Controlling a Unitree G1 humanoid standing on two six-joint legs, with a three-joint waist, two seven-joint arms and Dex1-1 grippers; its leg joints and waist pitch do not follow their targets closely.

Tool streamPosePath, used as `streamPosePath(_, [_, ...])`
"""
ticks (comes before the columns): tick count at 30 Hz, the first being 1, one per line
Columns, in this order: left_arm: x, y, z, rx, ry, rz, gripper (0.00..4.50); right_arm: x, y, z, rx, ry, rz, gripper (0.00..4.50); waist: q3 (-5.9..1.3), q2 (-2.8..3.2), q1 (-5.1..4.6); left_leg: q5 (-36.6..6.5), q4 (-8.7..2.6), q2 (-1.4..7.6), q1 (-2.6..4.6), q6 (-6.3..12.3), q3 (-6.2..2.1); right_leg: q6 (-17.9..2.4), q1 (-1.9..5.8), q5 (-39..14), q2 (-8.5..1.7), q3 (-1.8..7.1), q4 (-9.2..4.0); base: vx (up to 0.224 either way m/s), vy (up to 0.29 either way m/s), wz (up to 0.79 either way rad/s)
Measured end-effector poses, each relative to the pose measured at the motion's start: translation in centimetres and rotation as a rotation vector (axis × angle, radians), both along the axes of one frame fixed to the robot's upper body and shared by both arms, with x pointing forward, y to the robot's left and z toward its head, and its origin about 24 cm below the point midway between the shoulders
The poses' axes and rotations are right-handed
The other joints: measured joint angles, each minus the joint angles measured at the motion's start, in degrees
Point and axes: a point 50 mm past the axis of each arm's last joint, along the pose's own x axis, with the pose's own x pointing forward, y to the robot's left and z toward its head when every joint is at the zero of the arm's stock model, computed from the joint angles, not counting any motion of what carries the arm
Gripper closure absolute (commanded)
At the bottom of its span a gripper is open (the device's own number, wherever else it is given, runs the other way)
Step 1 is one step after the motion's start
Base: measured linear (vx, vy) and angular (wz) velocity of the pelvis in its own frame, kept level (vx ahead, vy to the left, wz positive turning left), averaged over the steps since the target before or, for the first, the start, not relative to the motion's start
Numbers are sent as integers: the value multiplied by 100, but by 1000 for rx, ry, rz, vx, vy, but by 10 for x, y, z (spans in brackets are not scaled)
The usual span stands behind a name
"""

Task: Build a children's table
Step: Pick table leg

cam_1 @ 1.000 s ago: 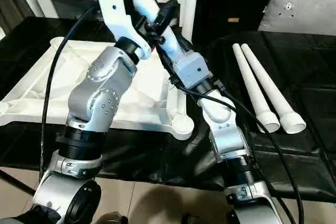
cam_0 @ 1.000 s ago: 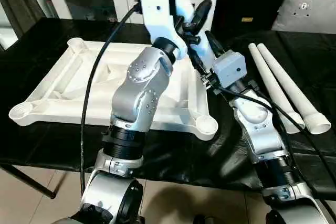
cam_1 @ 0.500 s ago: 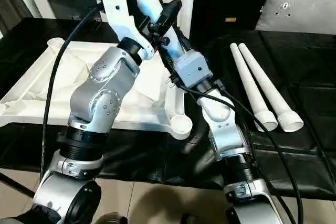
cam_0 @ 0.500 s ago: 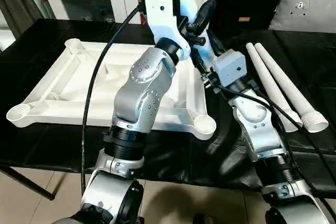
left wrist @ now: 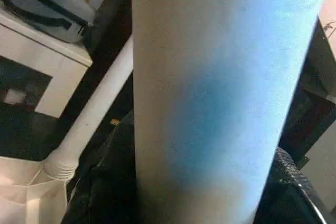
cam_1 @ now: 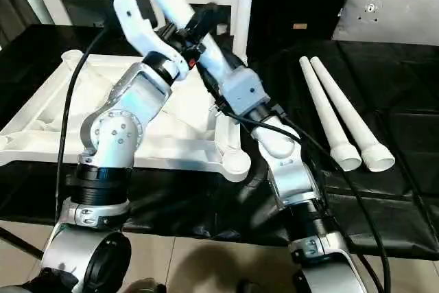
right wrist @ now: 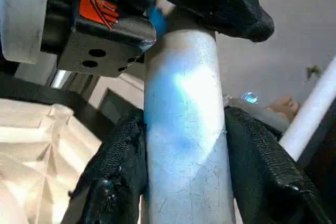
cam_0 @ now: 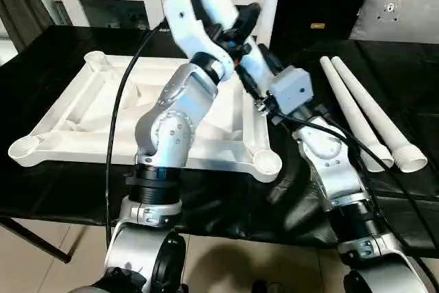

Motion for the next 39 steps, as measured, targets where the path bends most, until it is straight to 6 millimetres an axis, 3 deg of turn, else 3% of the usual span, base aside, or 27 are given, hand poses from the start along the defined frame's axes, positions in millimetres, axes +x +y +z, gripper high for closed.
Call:
streamPosePath(5, [0, -2, 1, 34, -20, 19, 261, 0, -1, 0, 14, 9, 7, 266, 0, 0, -3, 0, -1, 0, 0, 1, -1, 2, 0, 1, 0, 0, 0, 0, 0, 0])
streamPosePath(7, [-1, -4, 1, 50, -31, 30, 262, 0, -1, 0, 25, 17, 14, 196, 0, 0, -3, 0, -1, 0, 0, 1, -1, 3, -1, 1, 0, -1, 0, 0, 0, 0])
streamPosePath(10, [-1, -4, 1, 57, -35, 38, 262, 2, -4, 0, 99, 69, 44, 196, 0, 0, -8, 0, 0, 0, 0, 1, 0, 3, 0, 1, 0, -1, 0, 0, 0, 0])
streamPosePath(11, [0, -4, 1, 61, -34, 43, 262, 2, -4, -1, 117, 90, 58, 165, 0, 0, -10, 0, 0, 0, 1, 1, -1, 3, 1, 2, 0, -1, 0, 0, 0, 0])
streamPosePath(15, [7, 4, -6, 130, -29, 99, 262, 2, -7, -1, 180, 169, 123, 134, 0, 0, -20, 1, 0, 1, 2, 2, -2, 4, 1, 3, 1, -1, 0, 0, 0, 0])
streamPosePath(23, [20, 31, -15, 315, -48, 93, 262, 10, -49, 12, 327, 262, 115, 57, 0, 0, 20, 2, 2, 0, 3, 4, -4, 0, 5, 7, -1, 2, 0, 0, 0, 0])
streamPosePath(28, [20, 35, -18, 370, -64, -15, 262, 14, -73, 14, 353, 454, 203, 52, 0, 0, 85, 8, 2, 0, 6, 13, -3, -6, 6, 11, 0, 3, 3, 0, 0, 0])
streamPosePath(34, [16, 30, -19, 318, -37, -173, 262, 11, -84, 9, 445, 653, 295, 52, 0, 0, 105, 9, 6, 1, 6, 14, -2, -7, 6, 12, -1, 3, 7, 0, 0, 0])
streamPosePath(39, [11, 24, -15, 243, -37, -295, 262, 11, -87, 15, 447, 652, 318, 52, 0, 0, 104, 9, 8, 1, 7, 12, -1, -6, 6, 12, -1, 1, 8, 0, 0, 0])
